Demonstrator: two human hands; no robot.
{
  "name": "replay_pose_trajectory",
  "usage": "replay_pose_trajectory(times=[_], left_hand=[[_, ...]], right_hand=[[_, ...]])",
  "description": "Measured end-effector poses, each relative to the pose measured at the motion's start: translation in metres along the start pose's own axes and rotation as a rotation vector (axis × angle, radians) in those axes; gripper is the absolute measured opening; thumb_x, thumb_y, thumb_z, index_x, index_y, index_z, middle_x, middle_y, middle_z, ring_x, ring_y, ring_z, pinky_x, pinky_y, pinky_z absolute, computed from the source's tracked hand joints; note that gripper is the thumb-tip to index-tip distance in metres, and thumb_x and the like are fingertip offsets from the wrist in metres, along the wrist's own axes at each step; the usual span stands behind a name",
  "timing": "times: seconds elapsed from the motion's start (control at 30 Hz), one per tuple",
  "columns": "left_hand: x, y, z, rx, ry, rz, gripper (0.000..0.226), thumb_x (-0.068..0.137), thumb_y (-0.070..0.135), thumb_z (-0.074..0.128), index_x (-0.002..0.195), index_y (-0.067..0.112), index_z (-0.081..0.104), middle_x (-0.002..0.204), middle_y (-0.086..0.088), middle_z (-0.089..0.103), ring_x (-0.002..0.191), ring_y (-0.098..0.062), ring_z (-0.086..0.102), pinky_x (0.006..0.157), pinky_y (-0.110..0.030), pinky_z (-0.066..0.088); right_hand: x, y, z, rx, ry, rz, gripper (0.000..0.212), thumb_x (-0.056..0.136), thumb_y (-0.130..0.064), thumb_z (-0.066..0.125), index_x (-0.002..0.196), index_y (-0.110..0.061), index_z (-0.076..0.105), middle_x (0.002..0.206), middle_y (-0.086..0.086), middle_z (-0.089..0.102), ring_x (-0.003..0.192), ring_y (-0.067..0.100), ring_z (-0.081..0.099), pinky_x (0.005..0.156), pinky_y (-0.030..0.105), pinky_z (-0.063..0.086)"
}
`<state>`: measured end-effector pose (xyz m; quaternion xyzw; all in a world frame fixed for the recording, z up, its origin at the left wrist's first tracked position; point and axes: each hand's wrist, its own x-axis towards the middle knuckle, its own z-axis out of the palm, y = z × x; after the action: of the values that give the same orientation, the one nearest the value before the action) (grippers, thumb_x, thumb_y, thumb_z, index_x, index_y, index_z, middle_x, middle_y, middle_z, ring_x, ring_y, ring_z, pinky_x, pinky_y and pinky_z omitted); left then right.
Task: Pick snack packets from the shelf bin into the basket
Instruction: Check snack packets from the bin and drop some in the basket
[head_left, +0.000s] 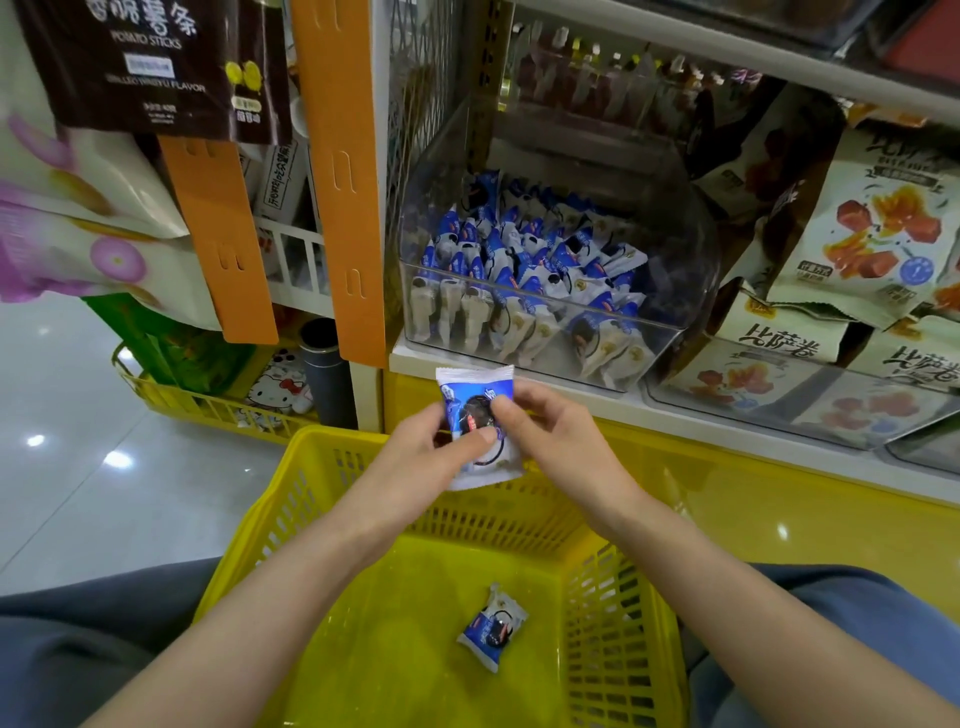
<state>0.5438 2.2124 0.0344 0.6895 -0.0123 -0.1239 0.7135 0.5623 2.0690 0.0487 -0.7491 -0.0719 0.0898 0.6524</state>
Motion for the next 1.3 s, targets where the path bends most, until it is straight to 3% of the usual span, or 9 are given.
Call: replay_pose_trajectory(times=[0.07, 0.3, 0.5, 0.57, 0.67, 0.83, 0.97, 1.13, 1.3], left_hand=[[-0.001, 0.004, 0.000, 0.034, 0.012, 0.026, 0.019, 0.087, 0.012, 0.060, 0.098, 0.027, 0.060, 0.093, 0.012, 0.070, 0.087, 0.001, 0.065, 0.072, -0.011, 0.049], [-0.001, 0.010, 0.001, 0.052, -0.019, 0.048, 0.027, 0.086, 0.004, 0.060, 0.111, 0.015, 0.058, 0.107, -0.001, 0.068, 0.097, -0.006, 0.064, 0.083, -0.015, 0.050], [0.001, 0.019, 0.001, -0.010, 0.055, 0.085, 0.027, 0.090, 0.010, 0.056, 0.116, 0.016, 0.056, 0.106, 0.006, 0.066, 0.087, 0.007, 0.061, 0.073, -0.005, 0.047], [0.003, 0.021, 0.000, -0.037, 0.088, 0.088, 0.026, 0.090, 0.011, 0.056, 0.115, 0.018, 0.056, 0.104, 0.009, 0.065, 0.089, 0.006, 0.060, 0.074, -0.006, 0.047], [0.007, 0.022, 0.001, -0.051, 0.104, 0.093, 0.024, 0.090, 0.012, 0.056, 0.112, 0.020, 0.056, 0.104, 0.008, 0.065, 0.094, 0.000, 0.060, 0.073, -0.006, 0.047], [0.012, 0.023, 0.000, -0.075, 0.107, 0.112, 0.019, 0.089, 0.012, 0.058, 0.102, 0.025, 0.057, 0.103, 0.011, 0.065, 0.093, 0.001, 0.060, 0.070, -0.005, 0.047], [0.014, 0.025, -0.002, -0.092, 0.121, 0.113, 0.018, 0.089, 0.013, 0.058, 0.096, 0.030, 0.056, 0.100, 0.011, 0.065, 0.094, -0.003, 0.061, 0.075, -0.013, 0.048], [0.014, 0.028, -0.005, -0.107, 0.108, 0.114, 0.017, 0.089, 0.016, 0.058, 0.095, 0.031, 0.056, 0.100, 0.012, 0.065, 0.095, -0.004, 0.061, 0.079, -0.018, 0.048], [0.013, 0.033, -0.007, -0.112, 0.134, 0.112, 0.018, 0.090, 0.020, 0.058, 0.090, 0.037, 0.052, 0.096, 0.017, 0.062, 0.087, 0.006, 0.059, 0.064, -0.010, 0.046]], right_hand=[[0.001, -0.002, -0.003, 0.041, 0.022, 0.015, 0.012, 0.092, -0.020, 0.053, 0.085, -0.020, 0.064, 0.077, -0.005, 0.067, 0.064, -0.001, 0.061, 0.055, 0.012, 0.047], [0.000, -0.005, -0.009, -0.080, 0.125, -0.006, 0.018, 0.090, -0.019, 0.057, 0.079, -0.006, 0.059, 0.068, 0.002, 0.065, 0.055, 0.003, 0.060, 0.047, 0.017, 0.048], [0.015, -0.047, -0.045, -0.483, 0.205, -0.315, 0.010, 0.090, -0.020, 0.055, 0.097, -0.024, 0.060, 0.089, -0.009, 0.065, 0.082, 0.000, 0.063, 0.073, 0.013, 0.051], [0.029, -0.067, -0.065, -0.685, 0.270, -0.352, 0.011, 0.090, -0.024, 0.056, 0.101, -0.026, 0.059, 0.090, -0.013, 0.062, 0.082, -0.002, 0.060, 0.072, 0.006, 0.047], [0.059, -0.085, -0.087, -0.963, 0.235, -0.129, 0.022, 0.089, -0.034, 0.056, 0.107, -0.024, 0.060, 0.094, -0.010, 0.059, 0.078, -0.001, 0.055, 0.061, 0.008, 0.043], [0.099, -0.085, -0.095, -1.265, 0.130, 0.181, 0.040, 0.089, -0.039, 0.057, 0.114, -0.008, 0.060, 0.113, 0.010, 0.062, 0.097, 0.023, 0.058, 0.079, 0.030, 0.044], [0.113, -0.078, -0.095, -1.392, 0.068, 0.307, 0.044, 0.087, -0.042, 0.057, 0.103, -0.001, 0.064, 0.106, 0.012, 0.062, 0.089, 0.025, 0.058, 0.072, 0.030, 0.042], [0.118, -0.075, -0.093, -1.364, 0.067, 0.306, 0.030, 0.085, -0.038, 0.062, 0.086, -0.009, 0.058, 0.091, 0.010, 0.057, 0.078, 0.021, 0.052, 0.063, 0.030, 0.039], [0.112, -0.073, -0.089, -1.123, 0.160, 0.225, 0.019, 0.082, -0.025, 0.068, 0.091, -0.016, 0.054, 0.094, 0.004, 0.058, 0.083, 0.016, 0.053, 0.071, 0.027, 0.042]])
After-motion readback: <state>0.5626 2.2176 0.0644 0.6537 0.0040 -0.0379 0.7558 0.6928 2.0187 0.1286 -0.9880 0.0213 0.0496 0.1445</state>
